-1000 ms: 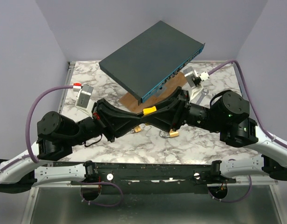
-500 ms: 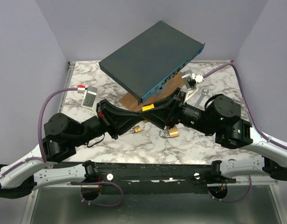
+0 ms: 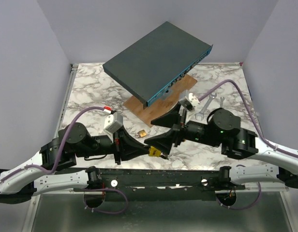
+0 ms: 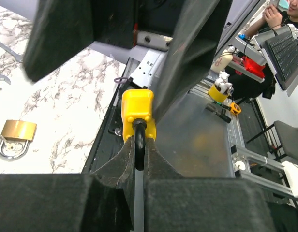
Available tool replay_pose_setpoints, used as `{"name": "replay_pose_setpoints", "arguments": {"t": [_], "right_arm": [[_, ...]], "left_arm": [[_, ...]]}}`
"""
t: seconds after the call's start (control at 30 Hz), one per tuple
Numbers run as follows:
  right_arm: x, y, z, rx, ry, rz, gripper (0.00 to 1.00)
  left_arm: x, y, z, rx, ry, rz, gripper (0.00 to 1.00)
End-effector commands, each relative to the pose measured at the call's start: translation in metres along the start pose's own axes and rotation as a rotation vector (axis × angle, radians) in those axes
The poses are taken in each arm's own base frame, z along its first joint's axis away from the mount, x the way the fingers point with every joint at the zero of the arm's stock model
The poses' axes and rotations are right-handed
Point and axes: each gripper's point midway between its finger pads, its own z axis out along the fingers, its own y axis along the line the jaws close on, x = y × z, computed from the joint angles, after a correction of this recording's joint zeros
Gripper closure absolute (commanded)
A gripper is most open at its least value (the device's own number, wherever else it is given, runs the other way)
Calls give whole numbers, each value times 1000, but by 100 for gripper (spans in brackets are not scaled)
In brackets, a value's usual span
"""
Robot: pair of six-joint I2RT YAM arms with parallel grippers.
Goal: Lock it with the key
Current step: Lock the lock.
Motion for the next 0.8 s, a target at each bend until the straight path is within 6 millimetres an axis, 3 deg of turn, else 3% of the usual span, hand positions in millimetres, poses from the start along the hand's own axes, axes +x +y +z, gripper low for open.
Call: {"name": "replay_pose_setpoints", "arguments": {"t": [0.0,0.13,0.33,0.57,0.77], "right_arm": [[-19,25,-37,-146,-56,-91,12],[-13,44,-58,-253,-3,-100,10],[25,60,-53,-380,162,-73,17],[44,58,-42,-397,205,-79,18],[45,57,-39,-391,195,-81,27]], "left_arm": [[-24,-20,-27,57,-70,60,100],[-22,-18,-38,32,-60,71,100],[-20,-26,-50,53,-16,84,100],[-20,-31,-53,62,23,78,100],[-20,-30,-51,56,31,67,100]]}}
